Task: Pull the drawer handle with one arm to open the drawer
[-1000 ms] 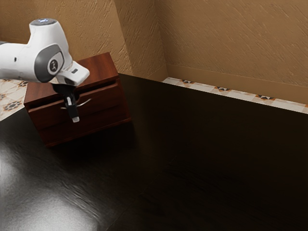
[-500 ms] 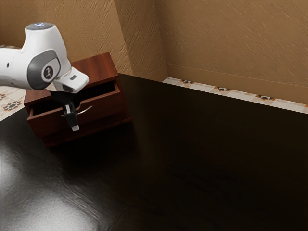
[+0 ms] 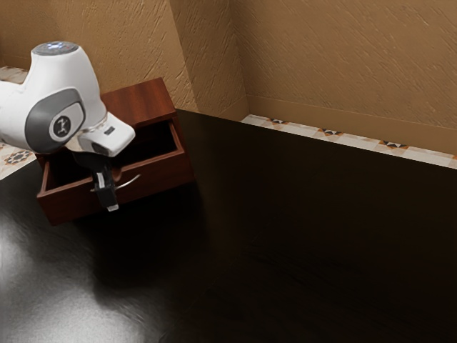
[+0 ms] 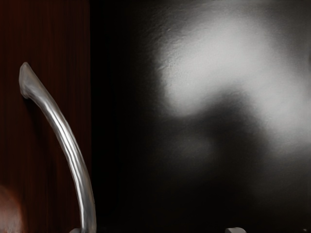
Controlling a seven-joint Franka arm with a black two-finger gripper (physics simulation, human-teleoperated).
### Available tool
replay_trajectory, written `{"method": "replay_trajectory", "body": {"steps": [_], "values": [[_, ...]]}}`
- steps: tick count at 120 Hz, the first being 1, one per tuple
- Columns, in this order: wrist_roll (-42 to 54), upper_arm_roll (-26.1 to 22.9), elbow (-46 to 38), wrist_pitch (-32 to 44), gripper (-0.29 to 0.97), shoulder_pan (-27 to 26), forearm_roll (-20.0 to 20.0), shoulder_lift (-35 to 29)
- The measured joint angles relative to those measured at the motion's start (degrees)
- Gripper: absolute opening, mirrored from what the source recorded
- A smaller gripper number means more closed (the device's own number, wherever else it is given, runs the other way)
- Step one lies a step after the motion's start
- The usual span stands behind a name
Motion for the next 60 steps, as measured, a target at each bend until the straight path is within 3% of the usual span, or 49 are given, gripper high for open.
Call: {"method": "replay_trajectory", "body": {"steps": [30,60], "values": [[-1.76,-0.39,0.33,0.31,0.41,0.88,1.66,-2.86],[-2.75,-5.24,3.66,-0.74,0.58,0.78,2.3,-5.52]]}}
